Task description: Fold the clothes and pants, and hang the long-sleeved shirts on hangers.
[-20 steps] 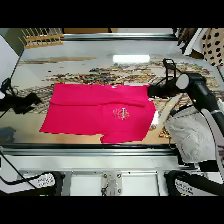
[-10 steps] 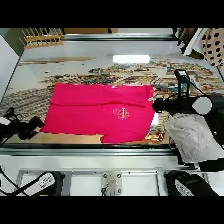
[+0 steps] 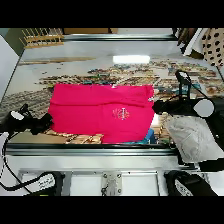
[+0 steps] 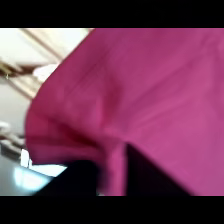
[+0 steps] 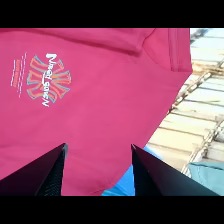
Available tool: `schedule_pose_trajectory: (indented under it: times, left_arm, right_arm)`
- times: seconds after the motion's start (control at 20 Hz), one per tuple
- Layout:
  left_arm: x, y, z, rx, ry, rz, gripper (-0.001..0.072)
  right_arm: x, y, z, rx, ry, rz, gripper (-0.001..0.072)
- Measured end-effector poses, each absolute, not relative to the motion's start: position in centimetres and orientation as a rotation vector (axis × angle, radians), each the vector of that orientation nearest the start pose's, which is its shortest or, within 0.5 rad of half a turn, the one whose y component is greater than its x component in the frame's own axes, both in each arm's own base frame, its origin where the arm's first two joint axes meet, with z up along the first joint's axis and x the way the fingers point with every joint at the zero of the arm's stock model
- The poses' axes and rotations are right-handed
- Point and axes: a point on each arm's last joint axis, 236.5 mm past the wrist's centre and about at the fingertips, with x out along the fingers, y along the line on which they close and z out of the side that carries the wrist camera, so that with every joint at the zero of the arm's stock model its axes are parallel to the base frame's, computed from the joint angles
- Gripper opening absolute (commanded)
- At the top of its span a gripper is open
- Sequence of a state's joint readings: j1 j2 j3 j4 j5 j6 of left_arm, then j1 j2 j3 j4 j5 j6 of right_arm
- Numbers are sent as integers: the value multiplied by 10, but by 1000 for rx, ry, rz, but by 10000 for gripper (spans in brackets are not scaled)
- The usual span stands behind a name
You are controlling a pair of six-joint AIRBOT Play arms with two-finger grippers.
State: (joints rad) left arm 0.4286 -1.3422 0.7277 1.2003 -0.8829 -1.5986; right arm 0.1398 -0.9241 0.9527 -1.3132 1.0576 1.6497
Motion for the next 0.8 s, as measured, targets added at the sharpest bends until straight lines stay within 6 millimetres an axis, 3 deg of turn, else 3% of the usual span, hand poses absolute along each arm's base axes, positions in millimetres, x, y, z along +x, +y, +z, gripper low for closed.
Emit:
schedule_pose_trajectory:
  times: [0.15, 0.3, 0.45, 0.6, 0.8]
  left_arm:
    - [309, 64, -117, -717, 1348, 294, 7]
    - [314, 65, -106, -690, 1315, 276, 7]
    - [316, 65, -102, -676, 1303, 266, 7]
    - [316, 66, -100, -668, 1297, 262, 7]
    - [317, 65, -99, -670, 1293, 261, 7]
  right_arm:
    - [318, 93, 56, 242, 1122, 201, 440]
    - [289, 94, 13, 331, 1259, 149, 441]
    - [254, 113, -35, 493, 1397, 133, 441]
    - [231, 134, -70, 625, 1463, 123, 440]
    - [227, 159, -92, 687, 1454, 128, 440]
